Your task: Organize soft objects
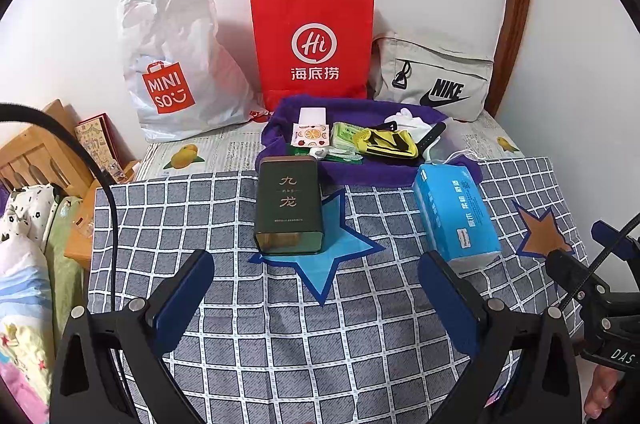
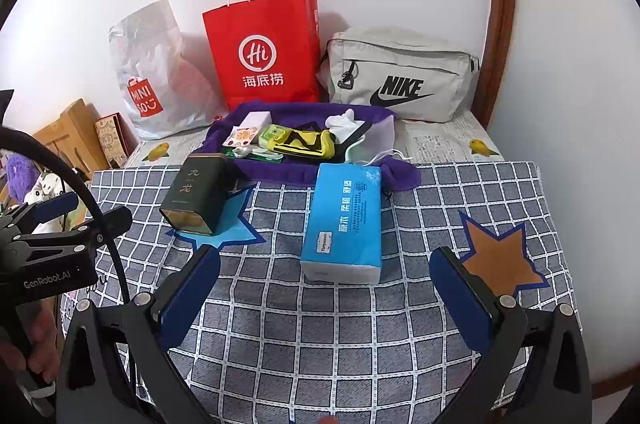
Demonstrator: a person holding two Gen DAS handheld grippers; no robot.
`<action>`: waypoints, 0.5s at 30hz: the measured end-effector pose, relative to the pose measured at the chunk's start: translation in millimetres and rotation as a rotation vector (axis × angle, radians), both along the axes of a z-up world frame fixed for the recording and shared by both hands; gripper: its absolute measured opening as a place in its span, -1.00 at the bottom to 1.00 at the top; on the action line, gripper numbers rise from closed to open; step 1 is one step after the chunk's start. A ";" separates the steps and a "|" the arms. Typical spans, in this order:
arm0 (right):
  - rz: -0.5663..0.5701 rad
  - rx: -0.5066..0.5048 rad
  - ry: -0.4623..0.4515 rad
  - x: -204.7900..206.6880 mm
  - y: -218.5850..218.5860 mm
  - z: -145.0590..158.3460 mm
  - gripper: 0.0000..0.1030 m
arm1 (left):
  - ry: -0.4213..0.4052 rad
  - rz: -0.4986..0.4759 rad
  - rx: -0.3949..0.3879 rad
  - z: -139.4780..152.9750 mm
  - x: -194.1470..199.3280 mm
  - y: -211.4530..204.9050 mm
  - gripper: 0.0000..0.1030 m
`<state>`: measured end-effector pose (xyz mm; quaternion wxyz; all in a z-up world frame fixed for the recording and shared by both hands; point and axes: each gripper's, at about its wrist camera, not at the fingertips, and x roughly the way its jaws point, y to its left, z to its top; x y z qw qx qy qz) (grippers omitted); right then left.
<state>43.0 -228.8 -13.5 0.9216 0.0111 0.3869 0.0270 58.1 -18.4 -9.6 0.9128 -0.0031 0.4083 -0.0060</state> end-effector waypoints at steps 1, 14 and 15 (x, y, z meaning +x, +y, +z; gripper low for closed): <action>0.000 -0.001 -0.001 -0.3 0.2 0.2 1.00 | 0.000 0.000 0.000 0.0 0.0 0.0 1.00; 0.002 0.000 -0.003 -1.0 0.3 0.2 1.00 | 0.001 0.000 -0.001 -0.1 -0.5 0.9 1.00; 0.003 0.000 -0.003 -1.0 0.3 0.3 1.00 | 0.001 -0.001 -0.002 0.1 -0.6 1.1 1.00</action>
